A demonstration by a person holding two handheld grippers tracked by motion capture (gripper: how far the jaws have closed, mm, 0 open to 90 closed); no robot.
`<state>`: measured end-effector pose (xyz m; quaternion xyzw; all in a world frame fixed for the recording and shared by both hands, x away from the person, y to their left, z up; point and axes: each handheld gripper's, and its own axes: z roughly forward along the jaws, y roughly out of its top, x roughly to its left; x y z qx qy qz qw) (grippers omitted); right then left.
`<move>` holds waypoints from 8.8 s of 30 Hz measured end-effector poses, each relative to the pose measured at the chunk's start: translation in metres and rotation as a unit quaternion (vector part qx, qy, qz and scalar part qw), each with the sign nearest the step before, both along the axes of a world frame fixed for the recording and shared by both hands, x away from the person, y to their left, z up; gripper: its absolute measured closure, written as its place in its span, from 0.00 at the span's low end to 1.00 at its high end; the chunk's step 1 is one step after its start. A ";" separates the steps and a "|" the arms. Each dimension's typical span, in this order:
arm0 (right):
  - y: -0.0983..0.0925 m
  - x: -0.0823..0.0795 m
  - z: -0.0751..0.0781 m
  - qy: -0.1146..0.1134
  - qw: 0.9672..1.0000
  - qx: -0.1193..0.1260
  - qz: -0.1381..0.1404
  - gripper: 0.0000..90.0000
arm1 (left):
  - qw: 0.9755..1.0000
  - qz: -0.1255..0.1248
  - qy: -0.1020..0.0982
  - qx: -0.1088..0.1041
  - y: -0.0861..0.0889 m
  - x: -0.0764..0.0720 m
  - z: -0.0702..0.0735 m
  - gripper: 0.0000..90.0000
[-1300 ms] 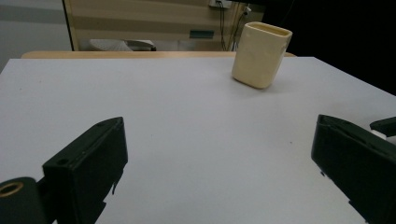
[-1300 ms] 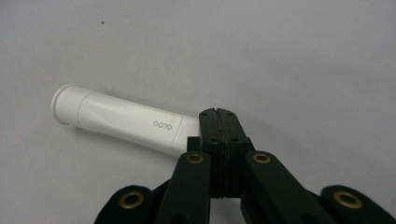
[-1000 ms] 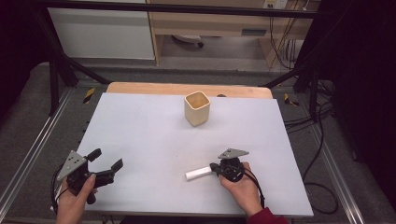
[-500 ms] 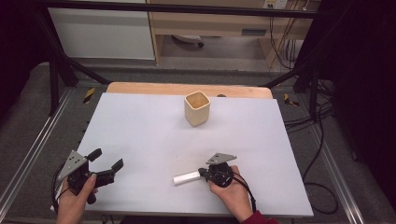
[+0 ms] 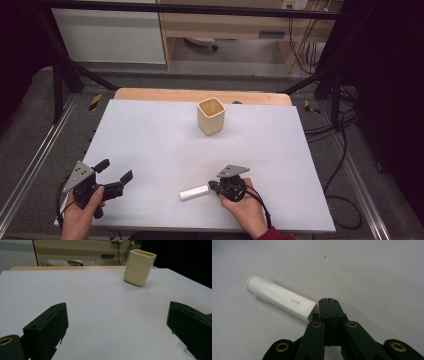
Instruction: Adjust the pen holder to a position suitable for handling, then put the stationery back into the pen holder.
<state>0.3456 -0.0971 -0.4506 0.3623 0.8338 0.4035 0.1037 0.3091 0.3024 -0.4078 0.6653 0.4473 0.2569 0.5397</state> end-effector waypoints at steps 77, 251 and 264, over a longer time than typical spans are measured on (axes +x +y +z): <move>-0.155 -0.019 0.018 -0.112 0.978 0.038 -0.173 0.05 | 0.937 -0.251 0.136 0.203 -0.171 0.020 -0.040 0.21; 0.016 0.019 0.058 -0.076 0.970 0.214 -0.085 0.20 | 0.984 -0.151 -0.061 0.065 -0.171 0.025 -0.010 0.75; 0.012 0.022 0.055 -0.065 0.965 0.238 -0.086 0.32 | 0.983 -0.159 -0.069 0.063 -0.176 0.021 -0.009 0.75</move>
